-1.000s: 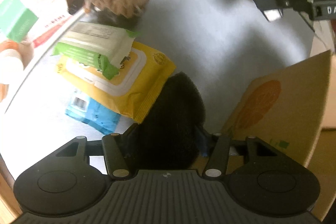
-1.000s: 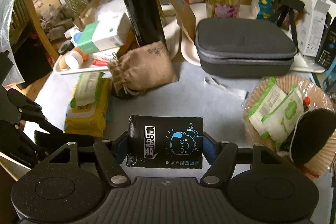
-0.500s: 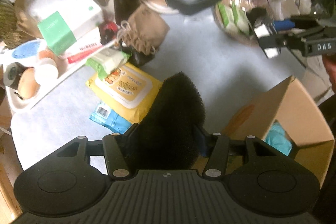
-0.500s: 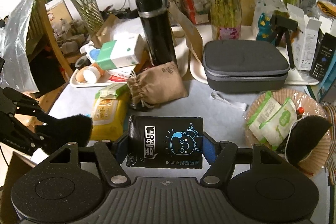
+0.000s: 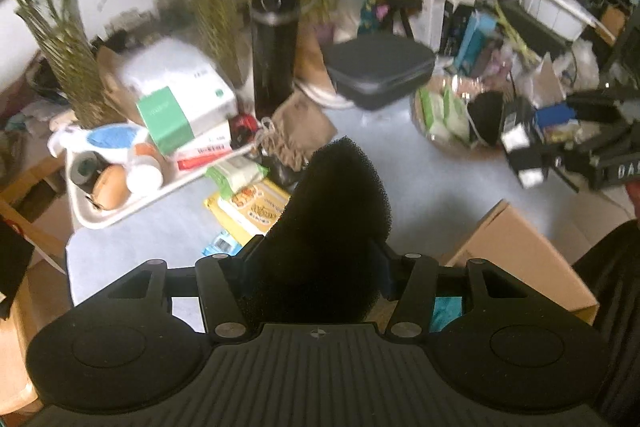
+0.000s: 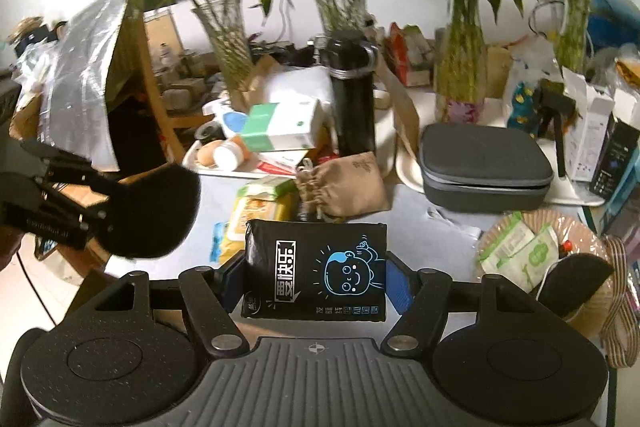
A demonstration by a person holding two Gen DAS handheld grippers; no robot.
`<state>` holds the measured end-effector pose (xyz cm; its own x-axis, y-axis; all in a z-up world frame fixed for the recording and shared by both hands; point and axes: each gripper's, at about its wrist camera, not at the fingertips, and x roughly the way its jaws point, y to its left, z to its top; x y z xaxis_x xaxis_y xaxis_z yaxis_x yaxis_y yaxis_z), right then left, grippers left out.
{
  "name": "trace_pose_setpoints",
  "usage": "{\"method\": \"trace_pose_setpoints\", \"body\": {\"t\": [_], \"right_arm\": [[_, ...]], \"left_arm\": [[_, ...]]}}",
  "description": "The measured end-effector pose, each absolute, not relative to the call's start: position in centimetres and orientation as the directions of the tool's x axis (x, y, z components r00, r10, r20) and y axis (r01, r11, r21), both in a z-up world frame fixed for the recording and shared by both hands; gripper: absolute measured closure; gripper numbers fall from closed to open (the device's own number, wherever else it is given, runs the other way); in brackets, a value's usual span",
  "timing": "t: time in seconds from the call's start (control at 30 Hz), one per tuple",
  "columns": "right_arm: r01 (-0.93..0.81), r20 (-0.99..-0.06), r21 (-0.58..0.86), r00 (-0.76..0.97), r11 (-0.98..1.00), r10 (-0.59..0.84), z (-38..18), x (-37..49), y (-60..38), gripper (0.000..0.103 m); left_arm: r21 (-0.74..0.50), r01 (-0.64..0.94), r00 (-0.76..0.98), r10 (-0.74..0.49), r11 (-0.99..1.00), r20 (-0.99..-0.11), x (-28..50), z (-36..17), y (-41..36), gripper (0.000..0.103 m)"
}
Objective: Organize soft objects
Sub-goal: 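Lower the packet and headband into the box with both grippers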
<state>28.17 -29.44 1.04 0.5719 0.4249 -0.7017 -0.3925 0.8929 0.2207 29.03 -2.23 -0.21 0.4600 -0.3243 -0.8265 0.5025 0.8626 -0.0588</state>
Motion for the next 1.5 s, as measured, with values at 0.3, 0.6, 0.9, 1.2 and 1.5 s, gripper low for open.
{"method": "trace_pose_setpoints", "body": {"t": [0.3,0.6,0.9,1.2,1.5], "right_arm": [[-0.441,-0.682,0.208,0.574,0.873,0.453,2.8,24.9,-28.8,0.032],[-0.487,-0.689,0.194,0.550,0.852,0.472,3.2,21.5,-28.0,0.032],[-0.500,-0.709,0.179,0.532,0.848,0.463,3.4,18.7,-28.1,0.032],[-0.500,-0.724,0.179,0.516,0.847,0.457,3.1,16.9,-28.0,0.032],[-0.486,-0.738,0.181,0.507,0.855,0.445,2.5,16.0,-28.0,0.032]], "left_arm": [[-0.066,0.472,0.533,-0.344,0.879,-0.773,24.6,3.2,-1.9,0.049],[-0.076,0.451,0.570,-0.353,0.889,-0.742,20.4,4.4,-2.2,0.049],[-0.103,0.415,0.555,-0.341,0.904,-0.759,17.6,3.0,-2.1,0.049],[-0.216,0.331,0.507,-0.366,0.919,-0.781,17.1,0.3,-1.1,0.047],[-0.246,0.196,0.588,-0.314,0.949,-0.745,15.7,-0.2,0.0,0.027]]}}
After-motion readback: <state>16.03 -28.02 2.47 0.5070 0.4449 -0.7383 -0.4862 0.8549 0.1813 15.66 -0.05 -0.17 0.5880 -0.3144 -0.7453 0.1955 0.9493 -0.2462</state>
